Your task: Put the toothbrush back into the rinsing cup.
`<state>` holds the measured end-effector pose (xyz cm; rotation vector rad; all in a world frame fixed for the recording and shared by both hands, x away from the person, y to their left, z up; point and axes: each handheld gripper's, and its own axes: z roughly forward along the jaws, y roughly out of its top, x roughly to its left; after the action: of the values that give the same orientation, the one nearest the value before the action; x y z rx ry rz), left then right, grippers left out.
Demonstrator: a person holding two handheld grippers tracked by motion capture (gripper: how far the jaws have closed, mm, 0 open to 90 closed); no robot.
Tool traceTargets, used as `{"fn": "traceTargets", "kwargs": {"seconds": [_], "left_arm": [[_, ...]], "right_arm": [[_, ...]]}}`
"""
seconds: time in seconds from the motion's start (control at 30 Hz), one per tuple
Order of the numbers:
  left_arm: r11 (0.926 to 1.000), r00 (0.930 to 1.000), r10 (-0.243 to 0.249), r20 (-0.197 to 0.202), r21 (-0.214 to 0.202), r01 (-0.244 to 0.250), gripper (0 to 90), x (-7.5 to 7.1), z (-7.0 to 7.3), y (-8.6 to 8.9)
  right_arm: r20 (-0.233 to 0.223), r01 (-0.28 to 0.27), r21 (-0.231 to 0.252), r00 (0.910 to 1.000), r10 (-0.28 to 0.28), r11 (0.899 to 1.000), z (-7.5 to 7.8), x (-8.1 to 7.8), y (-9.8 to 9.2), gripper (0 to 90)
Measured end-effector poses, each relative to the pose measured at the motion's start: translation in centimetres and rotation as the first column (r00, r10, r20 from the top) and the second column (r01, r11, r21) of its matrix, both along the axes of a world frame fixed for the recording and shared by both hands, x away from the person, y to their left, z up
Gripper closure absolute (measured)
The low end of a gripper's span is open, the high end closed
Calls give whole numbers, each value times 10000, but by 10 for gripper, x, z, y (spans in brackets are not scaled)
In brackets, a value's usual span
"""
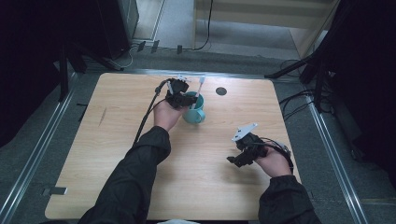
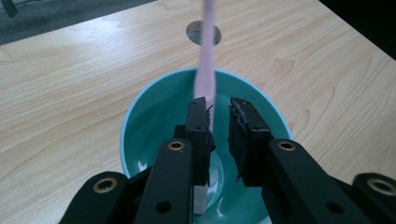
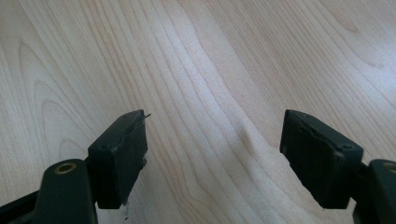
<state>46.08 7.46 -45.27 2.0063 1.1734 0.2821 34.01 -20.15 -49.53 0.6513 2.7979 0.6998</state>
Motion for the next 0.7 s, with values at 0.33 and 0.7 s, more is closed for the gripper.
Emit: {"fn": "traceTargets", "kwargs": {"seconds": [0.33,0.7], "left_arm": [[9998,9997,-212,-121,14,212,728,-6,16,8],[9889,9909,-1237,-526,766,1275,571,-26,40,16]], "right_arm": [[-27,-11,-6,10000,11,10000,0,0,0,234],[-36,-7,-84,10000,6,10000,-1,0,-1,234]]}}
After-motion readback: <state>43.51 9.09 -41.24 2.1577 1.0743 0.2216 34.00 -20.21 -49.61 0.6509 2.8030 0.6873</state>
